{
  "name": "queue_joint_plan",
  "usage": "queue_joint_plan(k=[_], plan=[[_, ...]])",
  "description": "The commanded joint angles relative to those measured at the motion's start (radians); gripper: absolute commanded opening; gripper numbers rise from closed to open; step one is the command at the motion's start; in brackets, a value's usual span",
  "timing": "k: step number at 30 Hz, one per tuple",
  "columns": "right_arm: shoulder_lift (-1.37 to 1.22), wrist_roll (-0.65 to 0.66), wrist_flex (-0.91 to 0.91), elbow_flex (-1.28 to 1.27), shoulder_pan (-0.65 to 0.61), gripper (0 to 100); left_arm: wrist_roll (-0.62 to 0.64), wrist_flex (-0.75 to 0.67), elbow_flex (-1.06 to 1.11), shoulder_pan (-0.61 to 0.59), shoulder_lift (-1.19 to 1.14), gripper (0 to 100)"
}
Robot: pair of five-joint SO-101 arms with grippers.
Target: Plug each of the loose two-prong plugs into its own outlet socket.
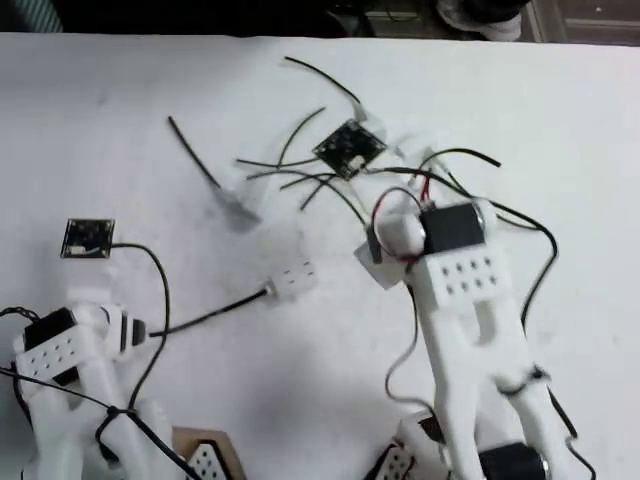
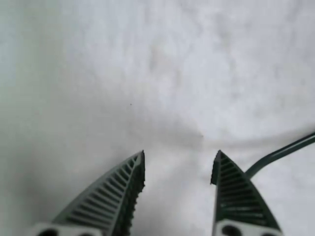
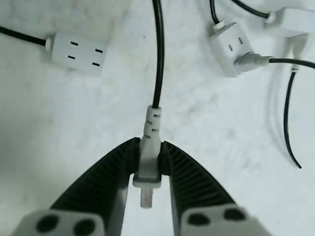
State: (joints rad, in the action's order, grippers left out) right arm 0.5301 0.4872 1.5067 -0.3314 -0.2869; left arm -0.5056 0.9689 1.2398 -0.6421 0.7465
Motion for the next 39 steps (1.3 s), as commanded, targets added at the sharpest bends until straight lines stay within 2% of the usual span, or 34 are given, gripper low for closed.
queue_joint_plan(k=[1,4,7,16,23,28,34,39], plan=[[0.160,-0.038,0.005,0.035,0.007,1.9,0.002,-0.006,-0.052,0.013,0.025,23],[0.271,-0.043,0.002,0.034,0.004,1.9,0.005,-0.005,-0.091,0.077,0.025,23],[0.364,-0.080,0.008,0.026,-0.045,1.9,0.078,0.018,-0.143,0.177,0.025,23],[0.639,-0.359,0.001,-0.144,-0.232,1.9,0.295,0.150,-0.388,0.461,0.025,23],[0.820,-0.462,-0.053,-0.267,-0.265,1.9,0.433,0.272,-0.537,0.633,0.027,23],[0.966,-0.568,-0.147,-0.397,-0.271,1.9,0.476,0.313,-0.618,0.745,0.033,12],[1.158,-0.661,-0.275,-0.543,-0.272,1.9,0.557,0.376,-0.681,0.816,0.240,9],[1.270,-0.724,-0.357,-0.652,-0.280,1.9,0.577,0.342,-0.654,0.943,0.466,9]])
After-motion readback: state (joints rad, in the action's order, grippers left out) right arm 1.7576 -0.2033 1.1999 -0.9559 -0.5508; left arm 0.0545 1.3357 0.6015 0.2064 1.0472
